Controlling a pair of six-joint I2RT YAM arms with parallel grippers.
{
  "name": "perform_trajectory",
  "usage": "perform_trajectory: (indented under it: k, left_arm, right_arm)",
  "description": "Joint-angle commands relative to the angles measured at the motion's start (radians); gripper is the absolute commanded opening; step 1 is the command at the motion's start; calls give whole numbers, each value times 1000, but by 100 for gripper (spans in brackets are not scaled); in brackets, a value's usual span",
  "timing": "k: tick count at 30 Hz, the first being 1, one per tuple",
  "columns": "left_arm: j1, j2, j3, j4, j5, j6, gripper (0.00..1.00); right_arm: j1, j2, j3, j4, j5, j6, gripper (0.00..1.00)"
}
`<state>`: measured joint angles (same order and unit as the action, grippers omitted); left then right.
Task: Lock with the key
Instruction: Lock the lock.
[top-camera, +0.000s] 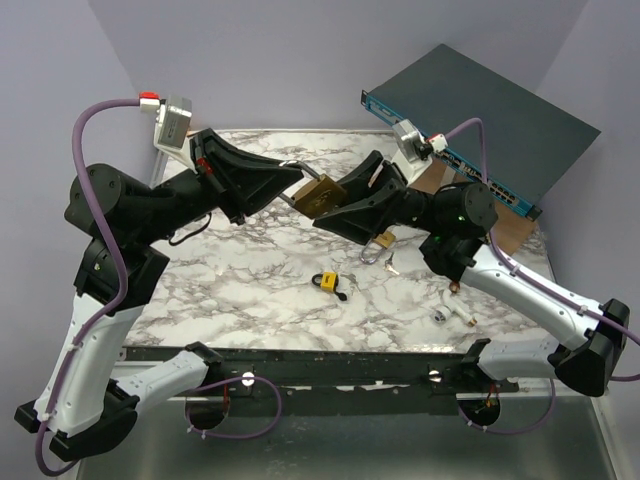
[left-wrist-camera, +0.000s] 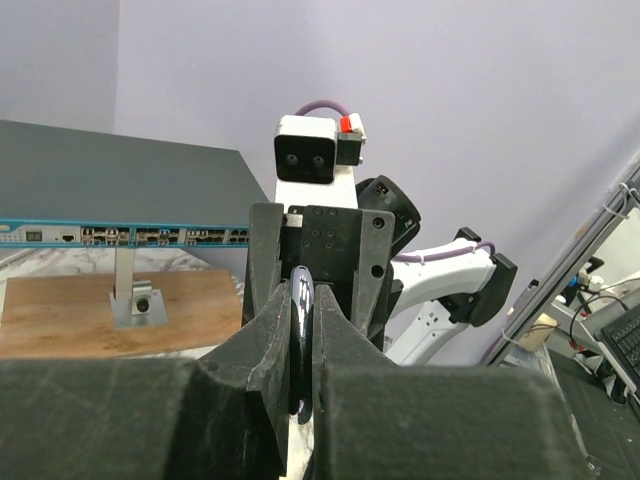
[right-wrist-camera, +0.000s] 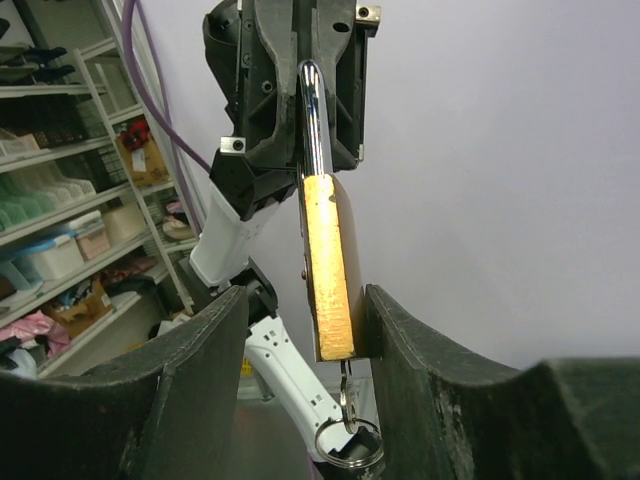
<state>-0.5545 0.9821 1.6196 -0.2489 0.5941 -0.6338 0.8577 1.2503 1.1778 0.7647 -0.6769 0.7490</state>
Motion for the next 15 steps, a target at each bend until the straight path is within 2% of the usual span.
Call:
perform_trajectory:
  k: [1, 11, 15]
  left_arm:
    - [-9, -16, -1, 123, -51, -11, 0]
    - [-15, -20, -30, 131, -56, -13, 0]
    - [-16, -25, -43, 131, -57, -10, 0]
  right_arm:
    - [2, 0, -18, 32, 13, 6, 53]
    - [1, -6, -23, 72, 40, 41, 41]
    - [2, -20, -30, 63, 61, 37, 29]
